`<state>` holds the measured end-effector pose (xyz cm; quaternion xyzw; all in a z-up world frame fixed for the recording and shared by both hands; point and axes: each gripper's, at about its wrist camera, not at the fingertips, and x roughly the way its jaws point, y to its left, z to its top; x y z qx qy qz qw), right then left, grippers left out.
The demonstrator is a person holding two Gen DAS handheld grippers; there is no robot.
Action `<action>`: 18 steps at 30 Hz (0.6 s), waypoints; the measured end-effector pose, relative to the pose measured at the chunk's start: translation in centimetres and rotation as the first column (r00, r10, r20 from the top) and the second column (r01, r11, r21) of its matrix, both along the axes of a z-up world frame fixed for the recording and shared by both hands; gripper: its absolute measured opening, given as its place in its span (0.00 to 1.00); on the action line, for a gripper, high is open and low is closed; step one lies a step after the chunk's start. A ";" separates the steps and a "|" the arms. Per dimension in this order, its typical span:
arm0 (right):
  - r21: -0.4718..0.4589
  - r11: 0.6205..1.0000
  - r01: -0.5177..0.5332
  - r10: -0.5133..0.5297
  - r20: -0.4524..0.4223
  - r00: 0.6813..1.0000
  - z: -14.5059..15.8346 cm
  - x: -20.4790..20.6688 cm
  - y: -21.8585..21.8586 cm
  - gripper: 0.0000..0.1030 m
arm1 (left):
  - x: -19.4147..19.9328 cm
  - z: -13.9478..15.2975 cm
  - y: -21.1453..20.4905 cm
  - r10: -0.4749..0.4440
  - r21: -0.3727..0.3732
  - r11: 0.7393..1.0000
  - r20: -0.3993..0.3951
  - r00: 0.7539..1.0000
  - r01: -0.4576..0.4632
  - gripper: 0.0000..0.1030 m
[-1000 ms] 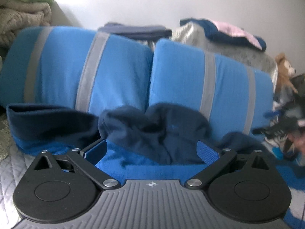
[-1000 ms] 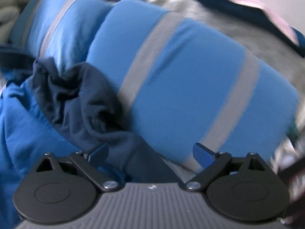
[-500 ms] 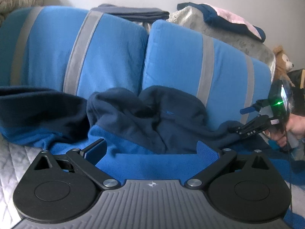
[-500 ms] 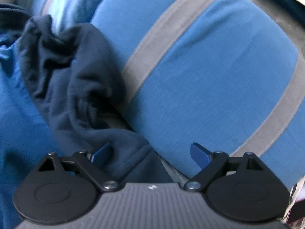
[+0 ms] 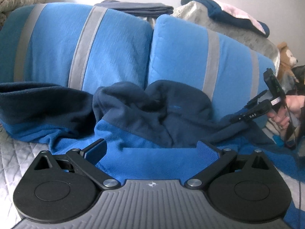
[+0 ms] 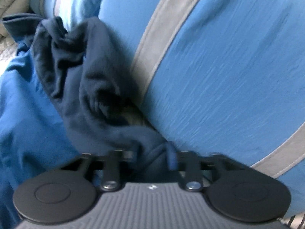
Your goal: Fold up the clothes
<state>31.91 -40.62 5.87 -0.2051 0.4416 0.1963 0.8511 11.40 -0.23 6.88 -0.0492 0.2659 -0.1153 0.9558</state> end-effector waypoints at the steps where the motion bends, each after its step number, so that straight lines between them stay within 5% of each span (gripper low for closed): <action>1: -0.018 1.000 0.007 -0.006 0.039 0.999 0.1 -0.1 0.2 0.13 | 0.1 -0.1 0.0 0.004 0.000 1.000 -0.007 1.000 -0.004 1.00; 3: -0.074 0.996 0.040 -0.026 0.180 0.983 0.5 -0.7 0.7 0.11 | 0.1 -0.2 0.1 0.004 0.001 1.000 -0.012 1.000 -0.004 1.00; 7: -0.232 0.961 0.149 -0.019 0.484 0.875 0.0 -2.1 2.1 0.12 | 0.0 -0.1 -0.1 -0.001 0.011 1.000 -0.004 1.000 0.001 1.00; 10: -0.495 0.854 0.162 0.183 0.577 0.796 -4.6 -3.5 4.3 0.13 | -0.1 -0.1 0.0 0.001 0.014 1.000 -0.004 1.000 -0.001 1.00; 13: -0.569 0.793 0.218 0.243 0.624 0.743 -7.2 -4.0 5.3 0.19 | 0.0 0.0 0.1 0.005 0.018 1.000 -0.006 1.000 -0.005 1.00; 14: -0.580 0.778 0.240 0.251 0.638 0.728 -7.6 -4.0 5.5 0.39 | 0.0 0.0 0.2 0.008 0.016 1.000 -0.010 1.000 -0.008 1.00; 16: -0.605 0.745 0.280 0.269 0.657 0.704 -7.8 -4.2 5.8 0.59 | 0.0 0.1 0.2 0.008 0.016 1.000 -0.013 1.000 -0.008 1.00; 17: -0.598 0.747 0.291 0.255 0.662 0.705 -7.5 -4.4 5.9 0.78 | 0.0 0.1 0.2 0.008 0.015 1.000 -0.015 1.000 -0.008 1.00; 18: -0.582 0.758 0.295 0.232 0.662 0.712 -7.0 -4.7 6.0 0.84 | 0.0 0.2 0.2 0.008 0.015 1.000 -0.017 1.000 -0.008 1.00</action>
